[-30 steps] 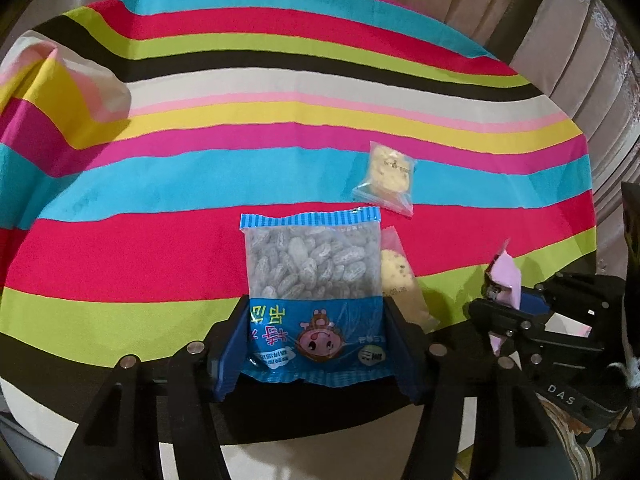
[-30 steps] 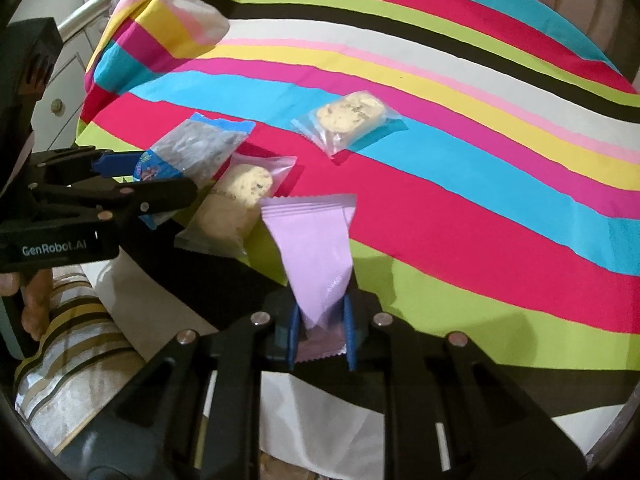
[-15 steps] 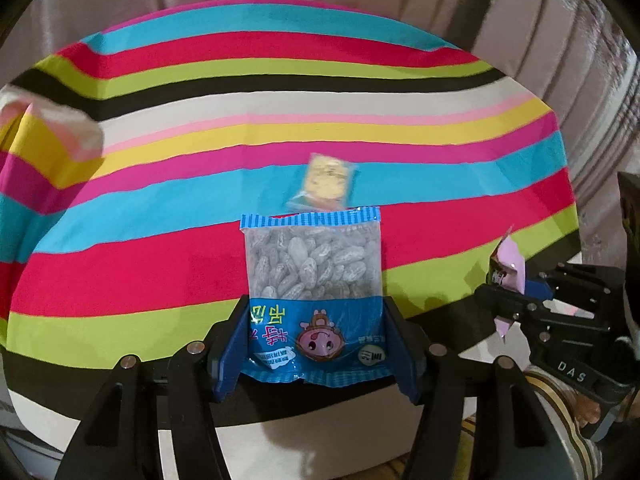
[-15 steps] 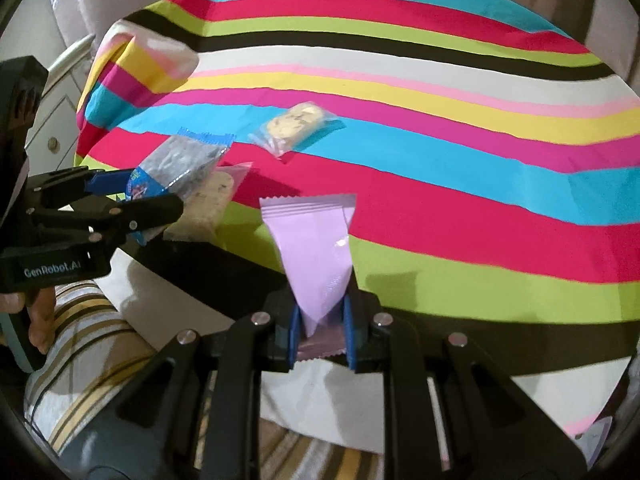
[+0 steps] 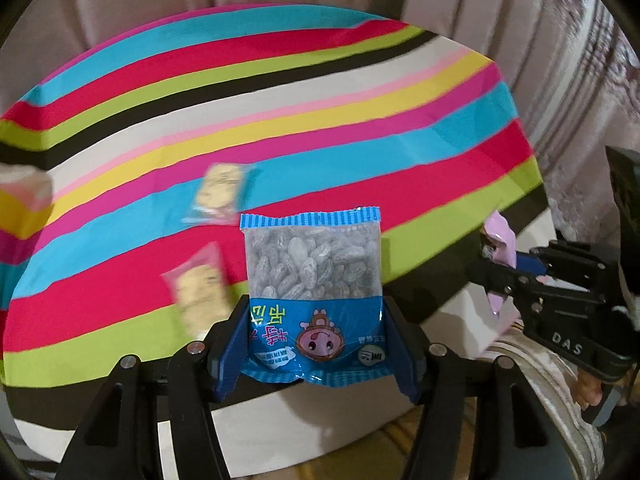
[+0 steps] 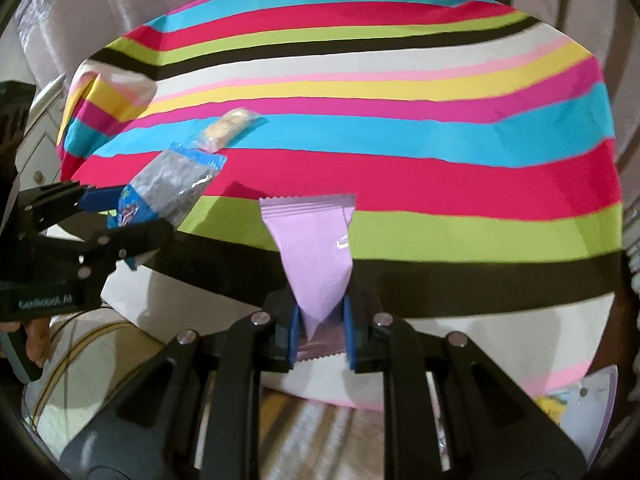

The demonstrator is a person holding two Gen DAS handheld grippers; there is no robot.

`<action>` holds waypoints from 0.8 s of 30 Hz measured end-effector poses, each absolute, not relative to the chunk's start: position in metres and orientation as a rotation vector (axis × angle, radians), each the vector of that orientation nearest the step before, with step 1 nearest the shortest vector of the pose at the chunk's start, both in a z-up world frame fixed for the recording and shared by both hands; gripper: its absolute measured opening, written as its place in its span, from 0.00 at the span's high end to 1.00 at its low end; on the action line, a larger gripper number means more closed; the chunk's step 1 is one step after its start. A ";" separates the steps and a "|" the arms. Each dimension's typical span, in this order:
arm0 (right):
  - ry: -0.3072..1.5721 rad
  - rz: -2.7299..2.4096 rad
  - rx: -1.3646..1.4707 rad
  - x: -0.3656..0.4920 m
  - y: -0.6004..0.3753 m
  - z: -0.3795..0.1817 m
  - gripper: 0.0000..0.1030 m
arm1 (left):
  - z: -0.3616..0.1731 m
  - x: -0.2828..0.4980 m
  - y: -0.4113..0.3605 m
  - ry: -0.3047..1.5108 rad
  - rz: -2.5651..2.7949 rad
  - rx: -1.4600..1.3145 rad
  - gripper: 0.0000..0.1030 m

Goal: Organize snacks
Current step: 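Carry both snacks over the white box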

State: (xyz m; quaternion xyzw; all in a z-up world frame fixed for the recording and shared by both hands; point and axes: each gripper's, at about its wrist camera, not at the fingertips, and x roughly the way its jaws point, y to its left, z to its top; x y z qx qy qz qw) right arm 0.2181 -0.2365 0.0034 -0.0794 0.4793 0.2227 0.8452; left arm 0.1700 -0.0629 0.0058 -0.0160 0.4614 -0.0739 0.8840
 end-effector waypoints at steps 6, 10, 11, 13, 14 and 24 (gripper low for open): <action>1.023 0.385 -0.135 0.213 -0.281 -0.002 0.80 | 0.007 0.176 -0.111 0.980 -0.263 0.021 0.40; 1.035 0.317 -0.102 0.206 -0.317 -0.006 0.80 | 0.008 0.177 -0.147 0.990 -0.343 0.078 0.40; 1.039 0.294 -0.094 0.203 -0.328 -0.008 0.80 | 0.009 0.177 -0.158 0.993 -0.368 0.093 0.40; 1.049 0.253 -0.076 0.198 -0.350 -0.011 0.80 | 0.009 0.177 -0.180 1.001 -0.417 0.129 0.40; 1.053 0.236 -0.069 0.195 -0.359 -0.012 0.80 | 0.009 0.174 -0.189 1.005 -0.440 0.141 0.40; 1.075 0.046 0.019 0.161 -0.452 -0.020 0.80 | 0.007 0.147 -0.294 1.040 -0.695 0.318 0.40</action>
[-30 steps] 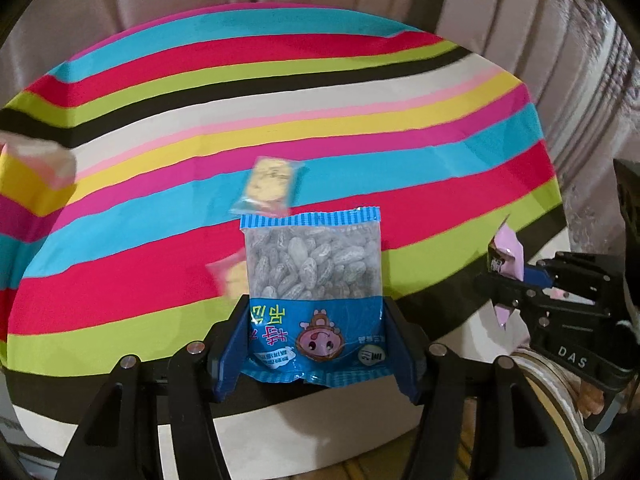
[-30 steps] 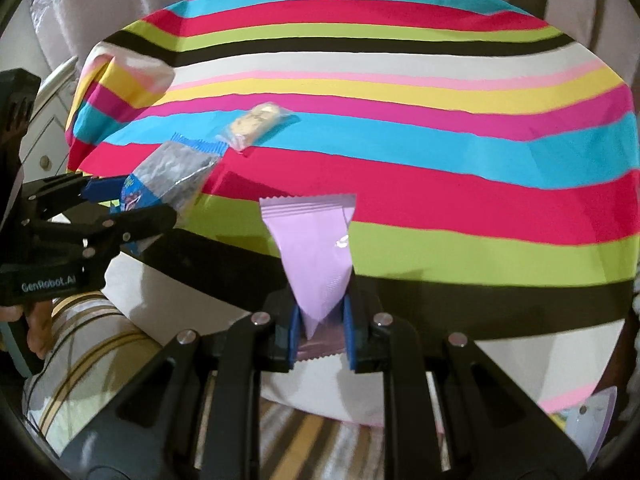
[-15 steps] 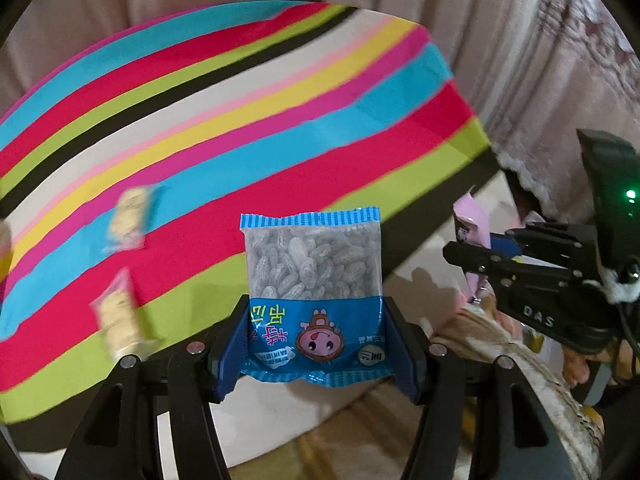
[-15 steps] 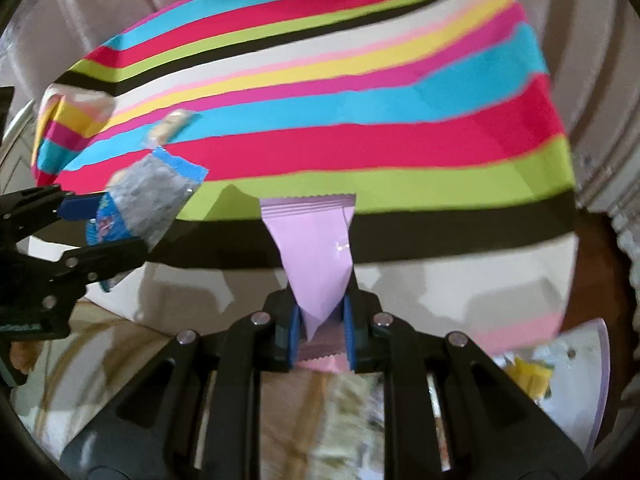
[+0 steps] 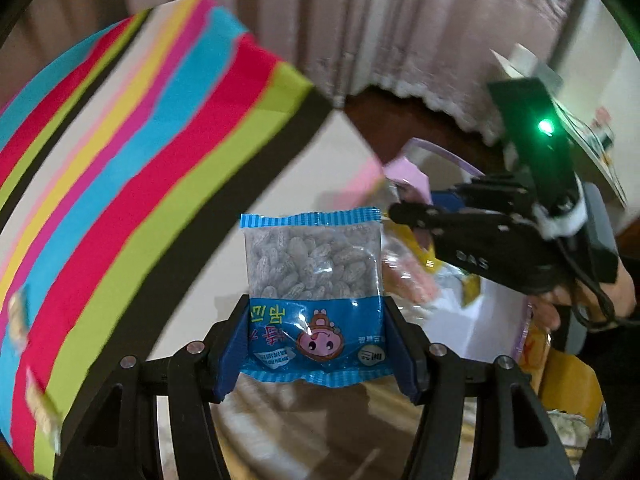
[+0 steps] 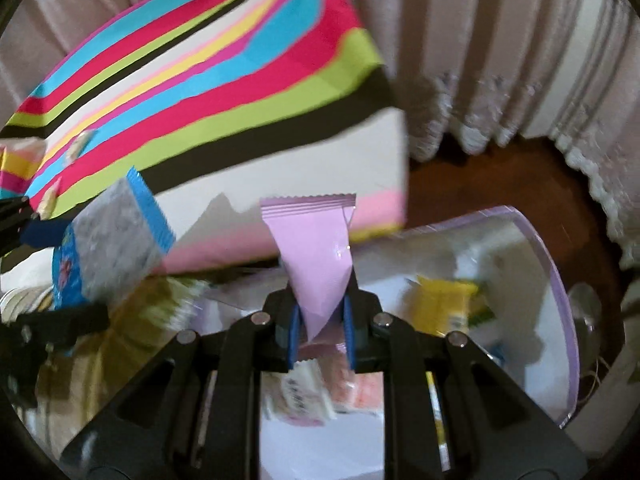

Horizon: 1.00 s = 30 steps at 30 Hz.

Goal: Organize snacks
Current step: 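Carry both snacks over the white box, then open both tools to drop the snacks into the box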

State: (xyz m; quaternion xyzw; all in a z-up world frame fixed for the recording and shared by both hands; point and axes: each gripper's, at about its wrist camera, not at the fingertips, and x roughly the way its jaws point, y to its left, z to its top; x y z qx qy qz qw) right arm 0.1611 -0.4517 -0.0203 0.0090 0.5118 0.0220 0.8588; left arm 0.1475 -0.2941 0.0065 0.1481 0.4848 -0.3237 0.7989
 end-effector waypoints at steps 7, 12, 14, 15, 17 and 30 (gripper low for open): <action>1.097 -0.056 0.064 0.145 -0.493 -0.028 0.80 | -0.002 0.134 -0.344 1.078 -0.807 0.418 0.40; 1.121 -0.096 0.084 0.139 -0.513 -0.032 0.79 | -0.005 0.133 -0.355 1.103 -0.851 0.451 0.39; 1.132 -0.105 0.085 0.138 -0.516 -0.034 0.78 | -0.008 0.133 -0.361 1.119 -0.858 0.457 0.39; 1.138 -0.110 0.087 0.136 -0.515 -0.034 0.76 | -0.010 0.133 -0.361 1.123 -0.857 0.463 0.39; 1.158 -0.123 0.093 0.135 -0.517 -0.036 0.72 | -0.011 0.132 -0.359 1.129 -0.850 0.471 0.38; 1.119 -0.100 0.073 0.153 -0.484 -0.008 0.45 | 0.003 0.154 -0.312 1.058 -0.675 0.367 0.38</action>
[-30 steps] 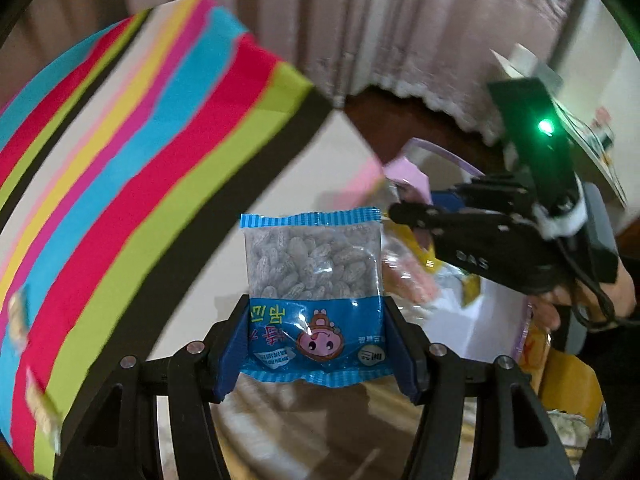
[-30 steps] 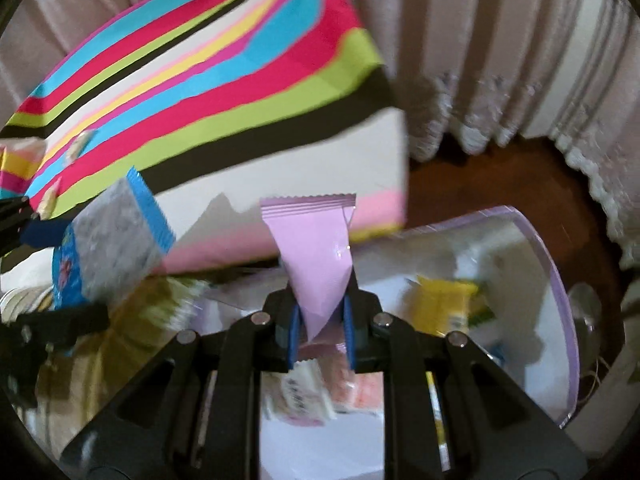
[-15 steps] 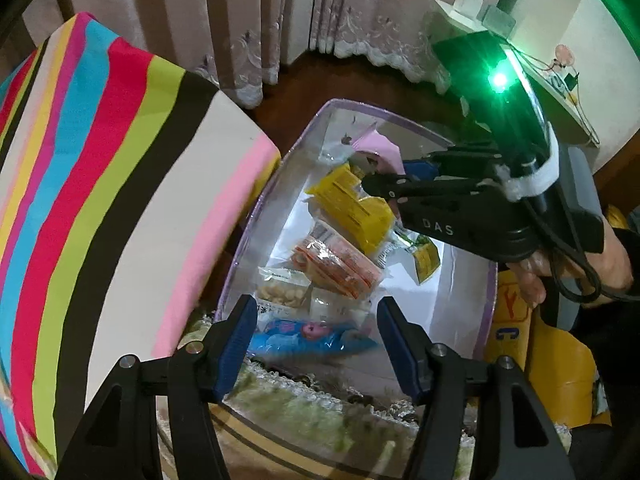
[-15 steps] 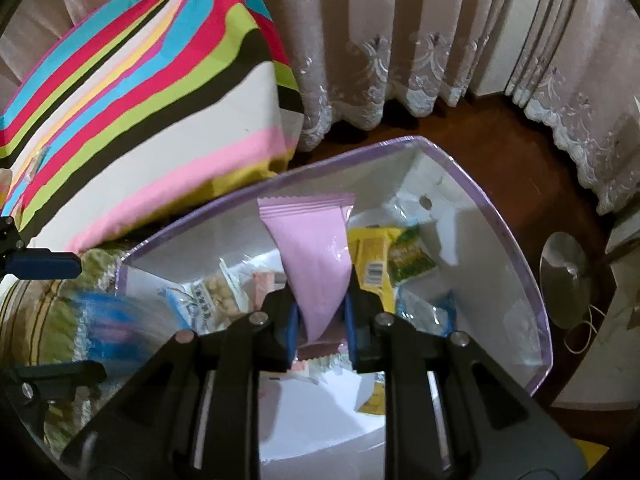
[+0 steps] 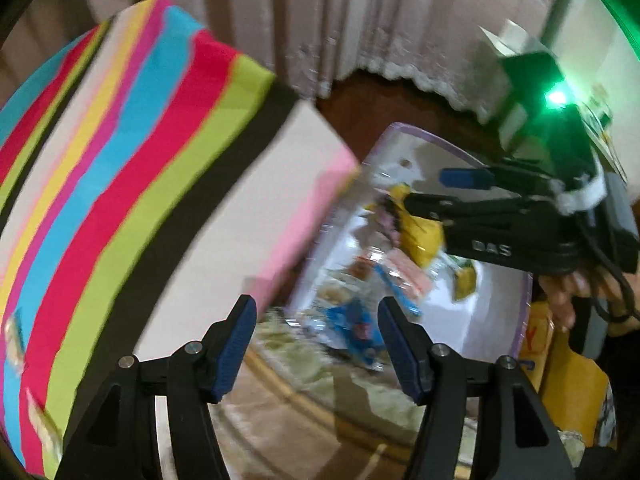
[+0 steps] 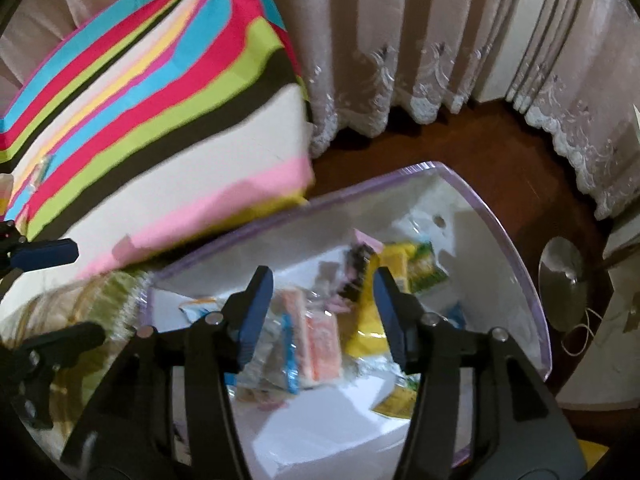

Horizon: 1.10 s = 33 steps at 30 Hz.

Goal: Organize snacks
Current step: 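Open both tools to drop the snacks into the box, then move both open tools back toward the two cookie packets on the cloth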

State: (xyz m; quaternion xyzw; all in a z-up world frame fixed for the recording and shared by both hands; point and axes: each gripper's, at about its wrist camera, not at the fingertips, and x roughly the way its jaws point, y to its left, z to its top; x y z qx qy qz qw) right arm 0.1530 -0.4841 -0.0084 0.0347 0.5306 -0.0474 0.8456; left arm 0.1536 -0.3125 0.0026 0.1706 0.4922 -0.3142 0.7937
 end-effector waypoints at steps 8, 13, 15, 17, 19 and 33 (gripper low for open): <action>1.069 -0.030 0.078 0.174 -0.436 0.012 0.39 | 0.014 0.168 -0.241 0.974 -0.478 0.242 0.38; 1.061 0.046 0.068 0.184 -0.401 0.017 0.37 | 0.013 0.174 -0.189 0.966 -0.330 0.155 0.38; 1.052 0.074 0.059 0.187 -0.386 0.019 0.36 | 0.012 0.175 -0.167 0.976 -0.285 0.097 0.38; 1.047 0.100 0.055 0.191 -0.373 0.019 0.35 | 0.012 0.175 -0.143 0.982 -0.228 0.041 0.38; 1.042 0.120 0.051 0.193 -0.361 0.020 0.34 | 0.009 0.174 -0.124 0.992 -0.170 0.000 0.38; 1.039 0.204 -0.026 0.208 -0.297 0.009 0.33 | -0.027 0.179 0.011 1.093 0.118 -0.323 0.39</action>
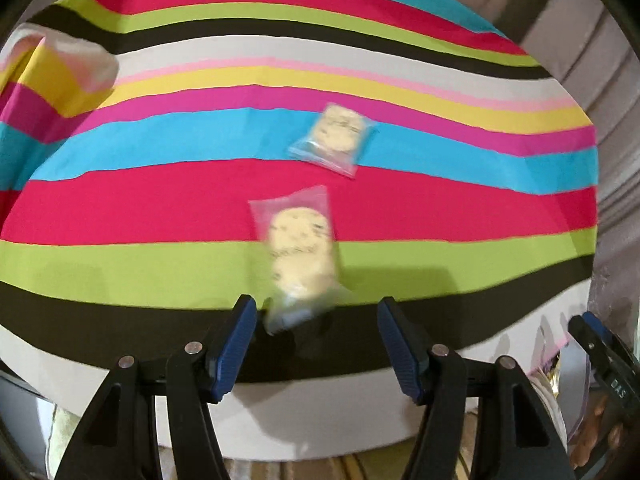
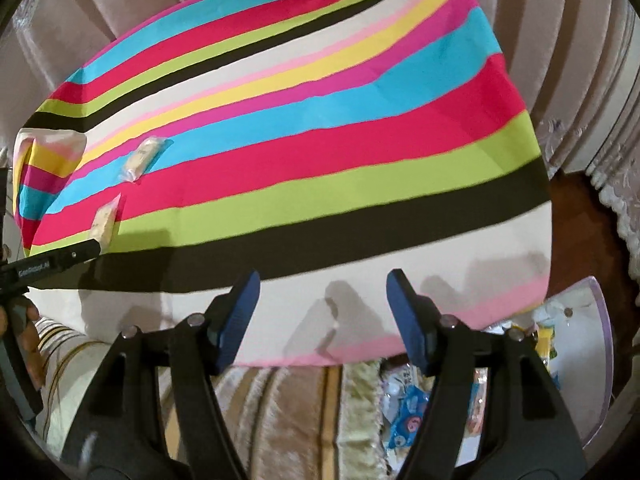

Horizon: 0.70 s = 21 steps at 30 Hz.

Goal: Organize snacks
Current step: 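Move both open tools back toward the two cookie packets on the cloth, then grasp a clear cookie packet with left tool while right tool grasps the other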

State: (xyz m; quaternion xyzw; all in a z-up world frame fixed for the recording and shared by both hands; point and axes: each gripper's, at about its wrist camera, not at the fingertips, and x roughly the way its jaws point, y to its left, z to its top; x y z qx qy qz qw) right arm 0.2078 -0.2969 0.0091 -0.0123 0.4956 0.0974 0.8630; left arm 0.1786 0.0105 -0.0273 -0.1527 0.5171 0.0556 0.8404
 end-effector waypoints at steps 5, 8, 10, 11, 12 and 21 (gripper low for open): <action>1.020 0.203 -0.020 0.215 -0.286 0.011 0.33 | -0.035 0.192 0.011 1.107 0.129 -0.292 0.41; 1.012 0.205 -0.027 0.221 -0.280 0.012 0.33 | -0.040 0.201 0.008 1.120 0.130 -0.251 0.47; 1.008 0.209 -0.024 0.223 -0.275 0.012 0.33 | -0.041 0.205 0.003 1.120 0.140 -0.202 0.54; 1.005 0.212 -0.019 0.225 -0.272 0.012 0.33 | -0.041 0.207 0.001 1.119 0.149 -0.178 0.59; 1.002 0.216 -0.015 0.227 -0.269 0.012 0.33 | -0.041 0.208 -0.001 1.118 0.154 -0.158 0.61; 0.976 0.229 -0.019 0.248 -0.233 0.009 0.33 | -0.040 0.211 0.006 1.076 0.168 -0.126 0.64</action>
